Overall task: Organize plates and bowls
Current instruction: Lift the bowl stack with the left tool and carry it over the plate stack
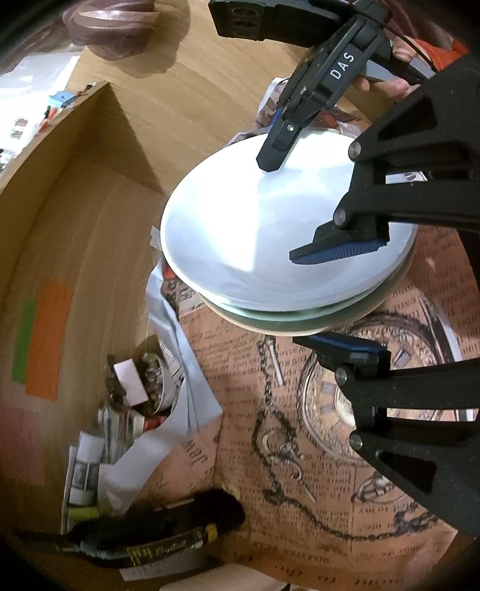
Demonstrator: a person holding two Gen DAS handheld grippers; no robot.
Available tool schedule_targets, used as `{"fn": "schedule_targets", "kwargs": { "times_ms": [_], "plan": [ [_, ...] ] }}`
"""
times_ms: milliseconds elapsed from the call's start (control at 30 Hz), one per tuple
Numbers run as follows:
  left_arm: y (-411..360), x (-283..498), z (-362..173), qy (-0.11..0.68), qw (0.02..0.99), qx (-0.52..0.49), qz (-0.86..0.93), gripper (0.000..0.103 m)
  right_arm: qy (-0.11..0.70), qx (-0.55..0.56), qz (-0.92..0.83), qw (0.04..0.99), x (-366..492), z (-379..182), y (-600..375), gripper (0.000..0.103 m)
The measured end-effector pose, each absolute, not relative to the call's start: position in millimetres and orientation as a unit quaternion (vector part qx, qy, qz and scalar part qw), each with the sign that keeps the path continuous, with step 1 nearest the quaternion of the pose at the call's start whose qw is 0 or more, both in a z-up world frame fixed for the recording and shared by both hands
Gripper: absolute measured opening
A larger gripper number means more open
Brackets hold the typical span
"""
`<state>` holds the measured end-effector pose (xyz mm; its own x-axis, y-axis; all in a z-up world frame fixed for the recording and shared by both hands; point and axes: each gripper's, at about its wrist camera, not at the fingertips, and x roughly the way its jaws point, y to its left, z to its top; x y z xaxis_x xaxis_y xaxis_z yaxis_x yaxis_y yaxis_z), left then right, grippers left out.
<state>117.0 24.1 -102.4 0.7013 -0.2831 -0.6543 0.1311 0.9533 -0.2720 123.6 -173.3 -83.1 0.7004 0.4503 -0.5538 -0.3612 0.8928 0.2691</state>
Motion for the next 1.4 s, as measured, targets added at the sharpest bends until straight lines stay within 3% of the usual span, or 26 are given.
{"fn": "schedule_targets", "kwargs": {
  "times_ms": [967, 1400],
  "plan": [
    [2, 155, -121, 0.406, 0.896, -0.111, -0.143, 0.034, 0.359, 0.09, 0.192, 0.909, 141, -114, -206, 0.029],
    [2, 155, -122, 0.4, 0.897, -0.119, -0.146, 0.034, 0.361, 0.104, 0.213, 0.902, 144, -117, -210, 0.033]
  ]
}}
